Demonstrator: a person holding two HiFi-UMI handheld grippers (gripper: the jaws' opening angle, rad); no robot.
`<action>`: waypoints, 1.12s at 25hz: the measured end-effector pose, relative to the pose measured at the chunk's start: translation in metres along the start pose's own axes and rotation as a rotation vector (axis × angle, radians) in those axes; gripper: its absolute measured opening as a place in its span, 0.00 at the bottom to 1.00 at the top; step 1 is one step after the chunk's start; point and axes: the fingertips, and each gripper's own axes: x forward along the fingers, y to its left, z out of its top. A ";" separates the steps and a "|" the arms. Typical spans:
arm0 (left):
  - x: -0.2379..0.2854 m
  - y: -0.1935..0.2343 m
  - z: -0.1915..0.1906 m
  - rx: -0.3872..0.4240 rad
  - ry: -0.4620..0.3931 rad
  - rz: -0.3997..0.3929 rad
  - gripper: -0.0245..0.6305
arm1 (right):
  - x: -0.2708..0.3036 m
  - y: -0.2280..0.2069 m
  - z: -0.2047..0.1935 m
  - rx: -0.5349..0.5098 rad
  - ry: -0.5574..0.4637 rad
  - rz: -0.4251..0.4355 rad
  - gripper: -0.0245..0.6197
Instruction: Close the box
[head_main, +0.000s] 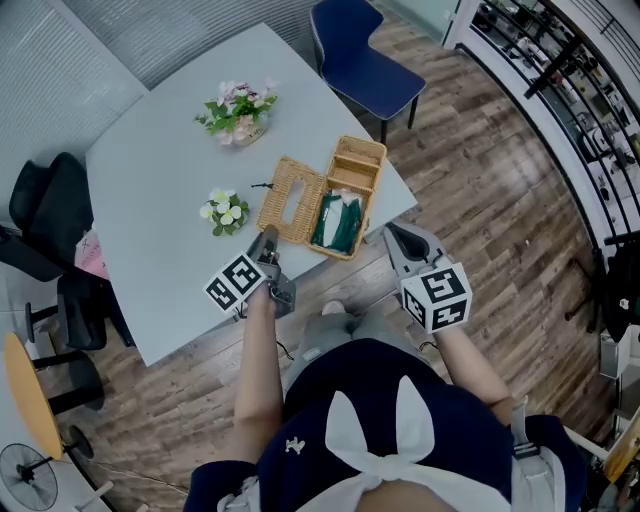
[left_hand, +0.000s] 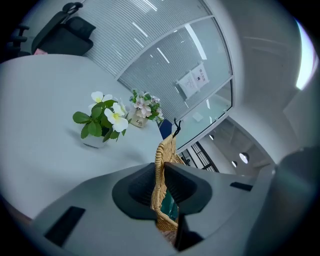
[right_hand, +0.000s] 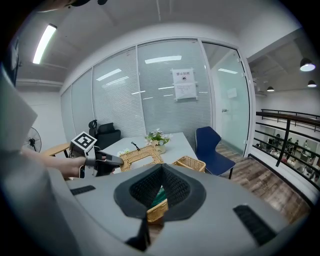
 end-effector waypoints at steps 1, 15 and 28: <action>-0.001 -0.002 0.000 0.021 0.002 0.007 0.14 | -0.001 0.000 0.001 -0.001 -0.001 0.004 0.05; -0.005 -0.026 -0.007 0.238 0.035 0.106 0.14 | -0.016 -0.010 0.006 -0.011 -0.004 0.029 0.05; -0.008 -0.048 -0.021 0.456 0.069 0.168 0.14 | -0.028 -0.010 0.002 -0.019 0.002 0.050 0.05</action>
